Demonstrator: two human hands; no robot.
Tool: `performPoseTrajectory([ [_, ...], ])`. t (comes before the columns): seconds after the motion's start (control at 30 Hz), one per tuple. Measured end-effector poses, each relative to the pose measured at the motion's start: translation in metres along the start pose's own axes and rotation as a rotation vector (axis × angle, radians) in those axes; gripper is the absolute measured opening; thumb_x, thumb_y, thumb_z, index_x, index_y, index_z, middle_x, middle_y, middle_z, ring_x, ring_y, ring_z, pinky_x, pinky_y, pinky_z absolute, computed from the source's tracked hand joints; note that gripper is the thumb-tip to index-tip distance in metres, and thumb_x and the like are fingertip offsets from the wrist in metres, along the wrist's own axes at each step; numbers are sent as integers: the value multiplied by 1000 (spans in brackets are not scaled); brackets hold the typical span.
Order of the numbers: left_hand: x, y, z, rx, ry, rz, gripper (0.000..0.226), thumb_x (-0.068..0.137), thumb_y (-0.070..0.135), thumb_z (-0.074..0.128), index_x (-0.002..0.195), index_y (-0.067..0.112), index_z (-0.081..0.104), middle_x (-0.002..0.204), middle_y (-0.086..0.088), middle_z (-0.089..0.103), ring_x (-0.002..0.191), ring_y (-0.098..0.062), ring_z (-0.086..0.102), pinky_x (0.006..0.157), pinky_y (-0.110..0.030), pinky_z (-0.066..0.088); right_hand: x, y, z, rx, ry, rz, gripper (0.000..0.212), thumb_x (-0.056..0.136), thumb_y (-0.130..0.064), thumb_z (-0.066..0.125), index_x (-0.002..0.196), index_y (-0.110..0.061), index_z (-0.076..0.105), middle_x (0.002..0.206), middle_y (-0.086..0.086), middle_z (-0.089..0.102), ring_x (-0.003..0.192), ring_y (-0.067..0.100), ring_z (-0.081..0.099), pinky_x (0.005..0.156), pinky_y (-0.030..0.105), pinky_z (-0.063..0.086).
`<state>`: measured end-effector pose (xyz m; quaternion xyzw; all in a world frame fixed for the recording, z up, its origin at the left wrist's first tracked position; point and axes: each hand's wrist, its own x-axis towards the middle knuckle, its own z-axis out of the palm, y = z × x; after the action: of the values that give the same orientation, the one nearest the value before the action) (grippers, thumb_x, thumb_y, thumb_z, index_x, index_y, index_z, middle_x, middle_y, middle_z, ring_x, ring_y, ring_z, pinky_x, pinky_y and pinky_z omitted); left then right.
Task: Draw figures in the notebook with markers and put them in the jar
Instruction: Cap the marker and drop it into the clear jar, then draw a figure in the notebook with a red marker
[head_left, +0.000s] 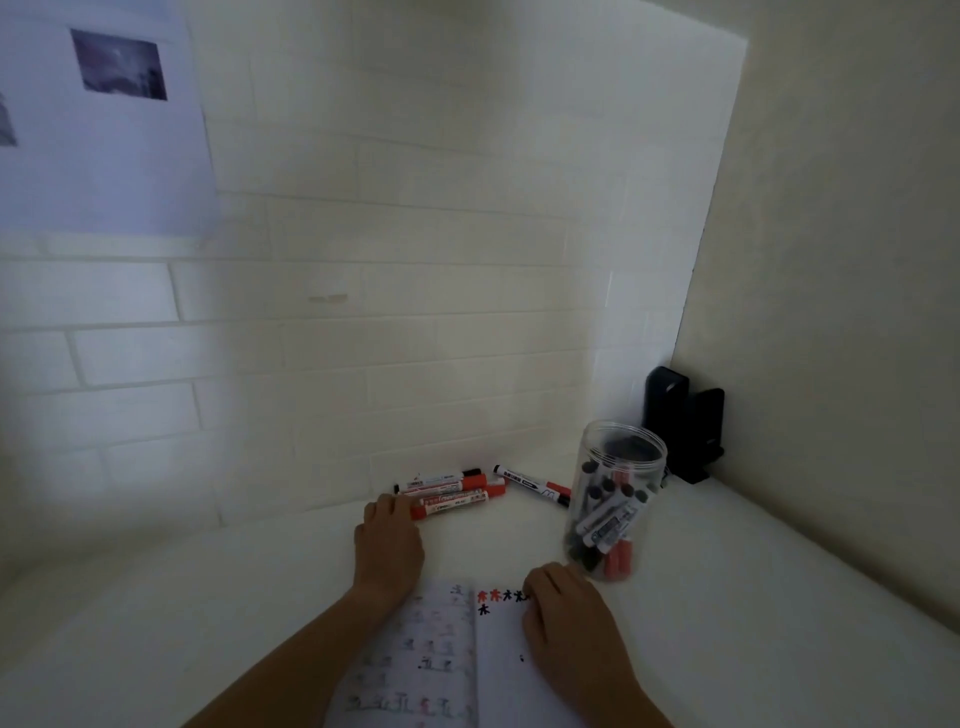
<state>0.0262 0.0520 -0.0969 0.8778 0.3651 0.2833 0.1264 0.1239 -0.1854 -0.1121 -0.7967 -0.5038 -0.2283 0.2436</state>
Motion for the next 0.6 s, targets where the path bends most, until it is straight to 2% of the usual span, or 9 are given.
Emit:
performPoseTrajectory([
  [0.13,0,2,2,42,-14,26,21,96,21,57,116,19,61,114,-6,57,109,-28,49,87,-42,40,-2,0,1,18,-8,12,15,86,-25,43,84,-24,57,82,-8,56,73,13,55,64,24,48],
  [0.37,-5,10,-2,-27,116,139,15,89,6,67,104,10,65,109,-14,61,101,-37,56,79,-47,48,-2,-4,-4,40,-3,4,14,85,-21,42,83,-21,56,82,-6,54,75,15,52,65,26,46],
  [0.5,-19,27,-14,-85,201,319,9,94,5,60,98,12,64,104,-8,61,98,-31,55,78,-44,51,-1,-6,-6,19,50,-2,16,85,-18,43,88,-17,59,91,-3,57,82,17,54,70,28,49],
  [0.6,-32,35,-21,-142,184,508,20,100,16,43,92,14,61,94,-1,57,87,-22,50,73,-37,47,0,-9,-10,-39,128,-21,22,86,-17,44,97,-12,63,105,6,62,96,24,59,80,33,55],
])
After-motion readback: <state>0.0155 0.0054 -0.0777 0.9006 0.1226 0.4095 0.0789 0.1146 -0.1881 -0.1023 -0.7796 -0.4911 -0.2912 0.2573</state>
